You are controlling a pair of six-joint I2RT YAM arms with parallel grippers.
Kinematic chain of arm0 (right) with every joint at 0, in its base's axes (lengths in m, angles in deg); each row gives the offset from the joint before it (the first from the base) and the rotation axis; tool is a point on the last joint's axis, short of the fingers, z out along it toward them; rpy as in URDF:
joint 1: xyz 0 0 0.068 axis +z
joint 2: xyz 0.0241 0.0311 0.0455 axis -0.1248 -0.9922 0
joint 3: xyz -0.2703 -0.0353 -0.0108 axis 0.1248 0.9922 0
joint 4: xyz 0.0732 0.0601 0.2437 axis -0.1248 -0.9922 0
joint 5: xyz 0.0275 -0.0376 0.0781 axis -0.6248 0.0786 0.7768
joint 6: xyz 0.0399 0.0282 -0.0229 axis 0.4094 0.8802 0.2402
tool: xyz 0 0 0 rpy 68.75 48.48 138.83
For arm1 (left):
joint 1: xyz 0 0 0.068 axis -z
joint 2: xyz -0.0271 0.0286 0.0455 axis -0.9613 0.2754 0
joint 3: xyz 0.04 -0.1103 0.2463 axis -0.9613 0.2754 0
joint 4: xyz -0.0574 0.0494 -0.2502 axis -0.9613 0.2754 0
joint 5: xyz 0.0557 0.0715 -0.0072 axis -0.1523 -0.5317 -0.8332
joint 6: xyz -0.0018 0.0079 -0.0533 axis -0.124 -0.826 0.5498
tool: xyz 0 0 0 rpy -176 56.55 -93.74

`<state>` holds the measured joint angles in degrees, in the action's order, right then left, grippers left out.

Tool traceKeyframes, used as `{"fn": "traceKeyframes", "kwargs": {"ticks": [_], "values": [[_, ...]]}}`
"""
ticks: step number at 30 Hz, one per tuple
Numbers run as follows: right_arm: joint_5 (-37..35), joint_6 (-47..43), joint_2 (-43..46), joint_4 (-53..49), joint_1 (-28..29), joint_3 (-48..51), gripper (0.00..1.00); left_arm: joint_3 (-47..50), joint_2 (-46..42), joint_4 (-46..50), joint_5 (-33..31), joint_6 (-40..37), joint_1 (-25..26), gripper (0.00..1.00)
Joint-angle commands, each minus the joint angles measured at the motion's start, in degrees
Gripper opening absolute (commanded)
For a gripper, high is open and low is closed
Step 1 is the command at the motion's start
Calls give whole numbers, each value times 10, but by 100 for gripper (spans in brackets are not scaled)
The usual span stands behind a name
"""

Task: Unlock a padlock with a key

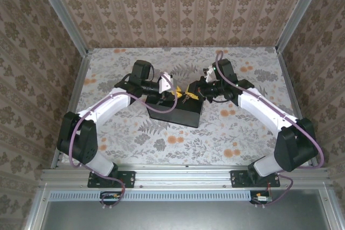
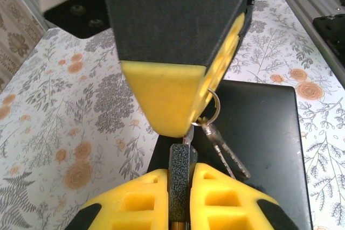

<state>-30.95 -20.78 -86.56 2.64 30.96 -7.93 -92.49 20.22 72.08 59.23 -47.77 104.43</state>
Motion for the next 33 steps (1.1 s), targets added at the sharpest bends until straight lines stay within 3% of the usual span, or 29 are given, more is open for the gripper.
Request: {"fn": "traceKeyframes", "kwargs": {"ticks": [1, 6, 12, 20, 33], "values": [[-11, -98, 14, -88, 6, -45, 21, 3, -22, -28, 17, 6, 10, 0], [-47, -178, 33, -83, 0, -29, 24, 11, -23, -31, 20, 12, 10, 0], [-22, -288, 63, -37, 0, 8, 26, 13, -25, -29, 25, 14, 9, 0], [-39, -419, 107, 40, 0, 82, 29, 9, -22, -23, 33, 13, 10, 0], [19, -464, 69, 75, 0, 68, 28, 2, -22, -15, 47, 9, 11, 0]]}}
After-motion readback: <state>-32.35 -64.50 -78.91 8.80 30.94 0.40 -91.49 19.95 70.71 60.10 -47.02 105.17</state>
